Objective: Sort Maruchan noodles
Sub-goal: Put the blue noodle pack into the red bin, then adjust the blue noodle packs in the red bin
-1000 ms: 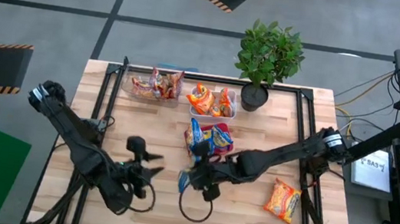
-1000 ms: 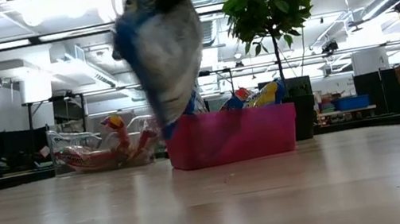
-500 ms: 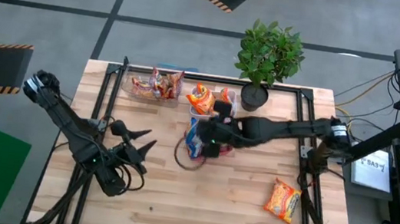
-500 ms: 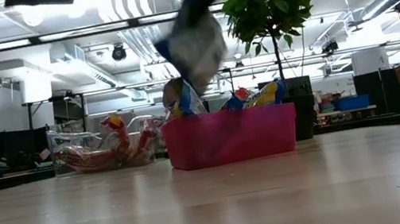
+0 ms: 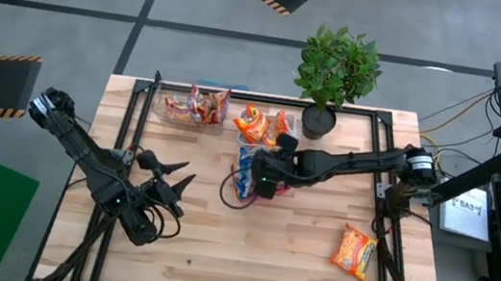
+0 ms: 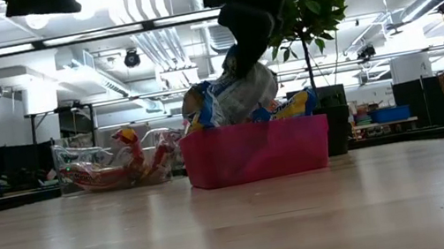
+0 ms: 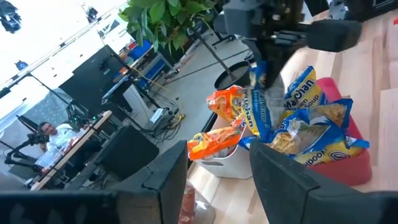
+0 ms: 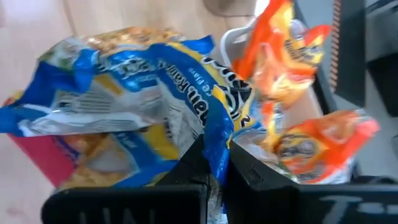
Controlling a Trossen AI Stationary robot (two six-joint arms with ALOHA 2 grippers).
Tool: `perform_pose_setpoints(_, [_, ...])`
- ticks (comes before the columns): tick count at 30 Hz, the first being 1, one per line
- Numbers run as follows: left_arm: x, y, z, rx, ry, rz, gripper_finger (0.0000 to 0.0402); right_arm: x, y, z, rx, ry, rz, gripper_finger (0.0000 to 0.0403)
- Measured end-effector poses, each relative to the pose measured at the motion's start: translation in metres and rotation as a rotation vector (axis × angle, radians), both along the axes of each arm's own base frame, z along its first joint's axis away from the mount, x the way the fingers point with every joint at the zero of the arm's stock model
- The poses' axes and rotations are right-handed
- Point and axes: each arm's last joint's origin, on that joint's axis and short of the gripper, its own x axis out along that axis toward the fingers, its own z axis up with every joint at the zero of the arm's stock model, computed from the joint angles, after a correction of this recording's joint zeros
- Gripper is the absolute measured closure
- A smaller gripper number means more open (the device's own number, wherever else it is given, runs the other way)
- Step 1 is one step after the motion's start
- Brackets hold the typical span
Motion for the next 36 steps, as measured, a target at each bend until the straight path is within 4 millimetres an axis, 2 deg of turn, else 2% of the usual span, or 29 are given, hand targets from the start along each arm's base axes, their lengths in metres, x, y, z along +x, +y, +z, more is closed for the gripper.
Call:
perform_pose_setpoints(4, [0.000,0.000,-0.001,0.003,0.003,0.000,0.0245,-0.001,0.010,-0.013,0.033,-0.009,0.020,0.0394])
perform_pose_setpoints(8, [0.001,-0.001,-0.001,0.006,0.006,-0.001,0.0245,0.000,0.020,-0.017,0.132,-0.010,0.083,0.0383])
perform_pose_setpoints(12, [0.001,-0.001,0.000,-0.009,-0.007,0.000,0.0245,-0.001,0.029,-0.017,0.224,-0.010,0.112,0.0357])
perform_pose_setpoints(17, [0.002,-0.002,0.000,-0.016,-0.005,-0.005,0.0245,-0.002,0.038,-0.017,0.251,-0.003,0.156,0.0318])
perform_pose_setpoints(22, [0.002,-0.002,0.000,-0.007,0.001,-0.010,0.0245,-0.005,0.042,-0.006,0.312,-0.006,0.166,0.0291])
perform_pose_setpoints(27, [0.003,-0.003,0.000,-0.035,0.013,-0.026,0.0245,-0.011,0.047,0.008,0.330,-0.032,0.187,0.0281])
perform_pose_setpoints(36, [0.003,-0.003,0.000,-0.015,0.033,-0.032,0.0245,-0.007,0.047,0.023,0.186,-0.199,0.224,0.0306])
